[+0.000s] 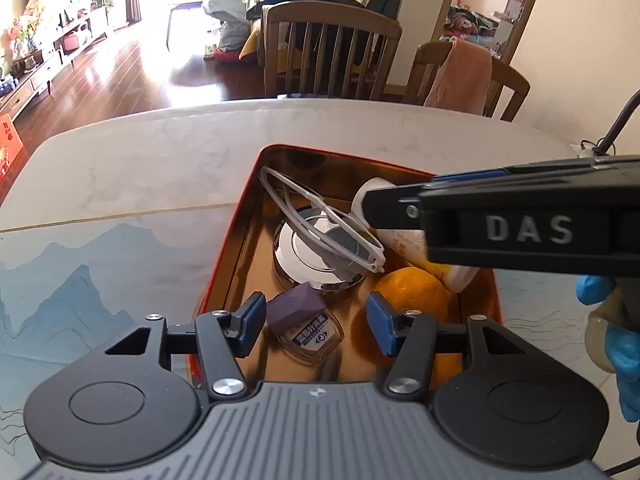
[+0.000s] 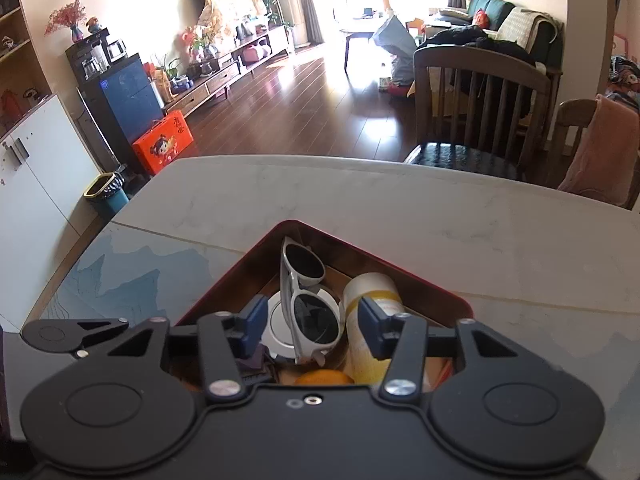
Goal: Organize rigid objects
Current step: 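Lower the block and sunglasses into the red tin and open both tools, then withdraw both tools from the tin toward the green pawn and pink tube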
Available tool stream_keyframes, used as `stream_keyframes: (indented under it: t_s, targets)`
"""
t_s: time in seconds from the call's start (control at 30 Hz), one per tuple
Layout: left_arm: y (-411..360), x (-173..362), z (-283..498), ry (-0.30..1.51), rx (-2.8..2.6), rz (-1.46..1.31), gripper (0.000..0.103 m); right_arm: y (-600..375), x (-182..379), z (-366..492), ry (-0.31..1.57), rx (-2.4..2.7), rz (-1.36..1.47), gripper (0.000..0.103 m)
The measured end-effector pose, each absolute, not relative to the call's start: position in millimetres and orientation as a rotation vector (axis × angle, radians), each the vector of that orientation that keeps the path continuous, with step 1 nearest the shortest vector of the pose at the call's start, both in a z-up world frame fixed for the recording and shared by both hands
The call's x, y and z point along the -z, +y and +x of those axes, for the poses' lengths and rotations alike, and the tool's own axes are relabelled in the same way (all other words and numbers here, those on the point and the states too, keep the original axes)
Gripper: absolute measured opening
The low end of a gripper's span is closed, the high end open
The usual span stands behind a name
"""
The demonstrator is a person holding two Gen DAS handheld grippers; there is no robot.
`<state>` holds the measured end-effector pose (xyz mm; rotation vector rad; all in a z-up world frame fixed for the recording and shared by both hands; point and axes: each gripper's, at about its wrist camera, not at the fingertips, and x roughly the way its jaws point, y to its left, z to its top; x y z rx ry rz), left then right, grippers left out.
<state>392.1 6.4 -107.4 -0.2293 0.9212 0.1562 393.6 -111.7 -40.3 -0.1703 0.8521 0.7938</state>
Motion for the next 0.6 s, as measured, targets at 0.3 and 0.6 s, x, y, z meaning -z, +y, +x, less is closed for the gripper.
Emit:
stream_keyframes:
  t_s: [0.3, 0.6]
  targets:
    - [3.5, 83.2, 359.1, 0.873, -0.139, -0.213, 0.06, -131.5, 19.1, 364.4, 0.819, -0.774, -0.139, 0.063]
    - [5.5, 60.9, 317.0, 0.829, -0.122, -0.207, 0.061, -139.8, -2.9, 319.0, 0.784, -0.771, -0.127, 0.073]
